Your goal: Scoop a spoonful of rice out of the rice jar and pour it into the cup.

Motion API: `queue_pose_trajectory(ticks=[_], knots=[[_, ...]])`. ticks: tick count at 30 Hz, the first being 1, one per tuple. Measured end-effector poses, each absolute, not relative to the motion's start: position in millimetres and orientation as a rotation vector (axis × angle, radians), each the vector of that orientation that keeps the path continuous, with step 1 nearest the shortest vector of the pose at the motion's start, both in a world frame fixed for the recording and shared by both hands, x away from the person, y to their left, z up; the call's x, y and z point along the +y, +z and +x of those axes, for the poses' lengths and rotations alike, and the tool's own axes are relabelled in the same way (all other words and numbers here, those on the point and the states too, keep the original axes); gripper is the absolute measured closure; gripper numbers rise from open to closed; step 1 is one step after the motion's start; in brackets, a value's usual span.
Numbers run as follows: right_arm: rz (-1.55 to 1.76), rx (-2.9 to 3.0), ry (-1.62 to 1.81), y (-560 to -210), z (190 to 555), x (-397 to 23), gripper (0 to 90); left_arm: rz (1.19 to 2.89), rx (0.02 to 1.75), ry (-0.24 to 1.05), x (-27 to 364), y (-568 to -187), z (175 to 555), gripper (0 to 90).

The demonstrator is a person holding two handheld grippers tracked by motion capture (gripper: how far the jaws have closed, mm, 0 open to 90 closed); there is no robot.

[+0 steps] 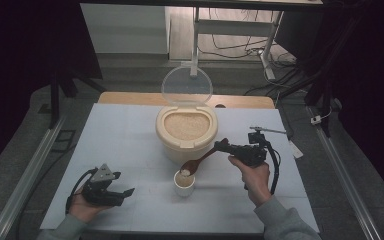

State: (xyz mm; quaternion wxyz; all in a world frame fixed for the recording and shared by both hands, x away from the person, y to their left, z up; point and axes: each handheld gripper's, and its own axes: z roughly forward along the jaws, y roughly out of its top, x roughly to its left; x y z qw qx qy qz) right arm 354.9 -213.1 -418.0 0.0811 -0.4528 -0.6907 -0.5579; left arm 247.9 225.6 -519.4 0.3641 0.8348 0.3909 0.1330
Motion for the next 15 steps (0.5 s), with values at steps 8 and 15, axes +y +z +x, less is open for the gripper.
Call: queue_pose_trajectory(ticks=[8, 15], knots=[[-1.228, -2.186, -1.739, -409, 345, -211, 82.7, 2.149, 1.005, 0.344, 225, -519, 248, 21.2], [-1.182, -2.231, -1.763, -407, 342, -210, 82.7, 2.145, 1.008, 0.344, 226, -519, 248, 21.3]])
